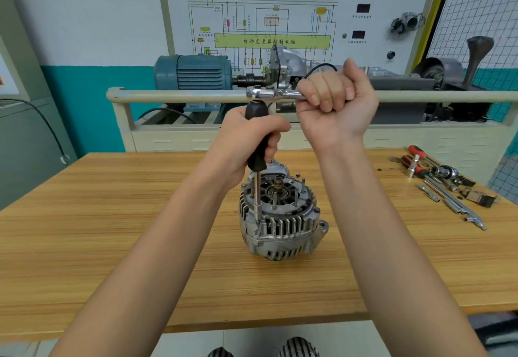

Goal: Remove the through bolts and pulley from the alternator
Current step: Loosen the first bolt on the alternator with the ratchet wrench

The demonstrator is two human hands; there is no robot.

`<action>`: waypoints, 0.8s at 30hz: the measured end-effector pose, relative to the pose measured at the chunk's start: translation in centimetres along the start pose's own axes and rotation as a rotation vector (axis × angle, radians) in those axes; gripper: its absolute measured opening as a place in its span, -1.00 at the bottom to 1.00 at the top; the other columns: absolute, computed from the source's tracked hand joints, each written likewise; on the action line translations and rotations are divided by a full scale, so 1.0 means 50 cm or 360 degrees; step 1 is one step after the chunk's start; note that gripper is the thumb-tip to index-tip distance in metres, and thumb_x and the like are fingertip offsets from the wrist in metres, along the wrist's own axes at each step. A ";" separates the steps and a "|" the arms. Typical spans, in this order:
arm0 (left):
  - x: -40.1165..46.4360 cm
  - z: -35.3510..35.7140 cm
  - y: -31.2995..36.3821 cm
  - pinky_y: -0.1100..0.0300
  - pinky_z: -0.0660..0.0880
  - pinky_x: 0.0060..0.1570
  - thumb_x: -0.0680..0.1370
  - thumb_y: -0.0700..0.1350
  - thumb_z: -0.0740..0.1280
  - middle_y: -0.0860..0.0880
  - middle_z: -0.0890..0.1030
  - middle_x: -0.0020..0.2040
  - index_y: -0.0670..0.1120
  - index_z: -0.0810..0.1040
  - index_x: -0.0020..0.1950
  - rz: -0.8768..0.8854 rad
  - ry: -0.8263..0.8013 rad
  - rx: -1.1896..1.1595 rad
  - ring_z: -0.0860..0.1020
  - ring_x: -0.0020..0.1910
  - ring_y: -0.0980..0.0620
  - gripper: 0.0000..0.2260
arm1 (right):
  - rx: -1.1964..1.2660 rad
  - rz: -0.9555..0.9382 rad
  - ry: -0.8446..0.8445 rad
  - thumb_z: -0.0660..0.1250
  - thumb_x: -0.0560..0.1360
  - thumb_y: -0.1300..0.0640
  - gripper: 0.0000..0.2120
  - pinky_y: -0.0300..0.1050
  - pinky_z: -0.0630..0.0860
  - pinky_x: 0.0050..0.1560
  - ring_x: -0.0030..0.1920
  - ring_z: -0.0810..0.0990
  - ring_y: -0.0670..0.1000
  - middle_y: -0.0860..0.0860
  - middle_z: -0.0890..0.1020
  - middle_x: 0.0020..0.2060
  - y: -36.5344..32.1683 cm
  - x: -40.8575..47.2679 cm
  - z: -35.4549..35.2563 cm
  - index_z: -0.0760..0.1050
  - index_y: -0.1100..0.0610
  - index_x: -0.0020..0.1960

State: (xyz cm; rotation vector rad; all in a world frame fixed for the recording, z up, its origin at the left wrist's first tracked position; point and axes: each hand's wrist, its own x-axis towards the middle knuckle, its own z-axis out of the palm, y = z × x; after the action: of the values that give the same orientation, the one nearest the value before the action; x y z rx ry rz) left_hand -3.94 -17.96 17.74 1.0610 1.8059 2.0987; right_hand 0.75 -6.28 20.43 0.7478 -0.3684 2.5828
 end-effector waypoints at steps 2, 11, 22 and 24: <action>0.005 -0.001 0.003 0.26 0.27 -0.53 0.48 -0.30 0.34 -0.01 0.35 -0.55 -0.05 0.40 -0.50 -0.0014 -0.0174 -0.0083 0.28 -0.59 0.04 -0.63 | 0.0157 0.0087 0.0070 0.06 0.56 0.17 -0.45 -0.25 0.15 -0.57 -0.70 0.16 -0.06 -0.04 0.17 -0.71 -0.005 0.015 -0.008 0.18 0.11 -0.61; 0.007 0.023 -0.006 0.40 0.05 -0.60 0.53 -0.29 0.25 0.07 0.16 -0.62 -0.01 0.21 -0.53 -0.0088 0.0048 -0.0210 0.06 -0.66 0.12 -0.53 | -0.0507 -0.0579 -0.0393 0.10 0.50 0.29 -0.53 -0.19 0.12 -0.50 -0.61 0.09 -0.05 -0.05 0.22 -0.68 0.037 -0.061 0.024 0.24 0.08 -0.58; -0.002 0.016 -0.014 0.31 0.15 -0.58 0.50 -0.32 0.35 0.04 0.25 -0.58 -0.08 0.28 -0.40 0.0093 0.0168 -0.0085 0.17 -0.62 0.09 -0.64 | -0.0387 -0.0347 -0.0300 0.13 0.47 0.22 -0.53 -0.24 0.15 -0.52 -0.63 0.09 -0.07 -0.06 0.21 -0.70 0.020 -0.031 0.019 0.23 0.08 -0.62; -0.002 0.003 -0.011 0.28 0.17 -0.57 0.51 -0.26 0.37 0.02 0.28 -0.57 -0.11 0.30 -0.38 0.0093 -0.0045 -0.0135 0.19 -0.61 0.07 -0.66 | -0.0135 -0.0125 -0.0140 0.13 0.44 0.19 -0.55 -0.26 0.16 -0.54 -0.67 0.13 -0.07 -0.05 0.19 -0.71 0.008 -0.009 0.009 0.22 0.10 -0.63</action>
State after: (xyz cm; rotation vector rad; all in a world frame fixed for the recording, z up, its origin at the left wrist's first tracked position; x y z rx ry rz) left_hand -3.96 -17.78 17.18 1.1292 1.6770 2.1611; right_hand 1.10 -6.94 20.48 0.8307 -0.4634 2.4506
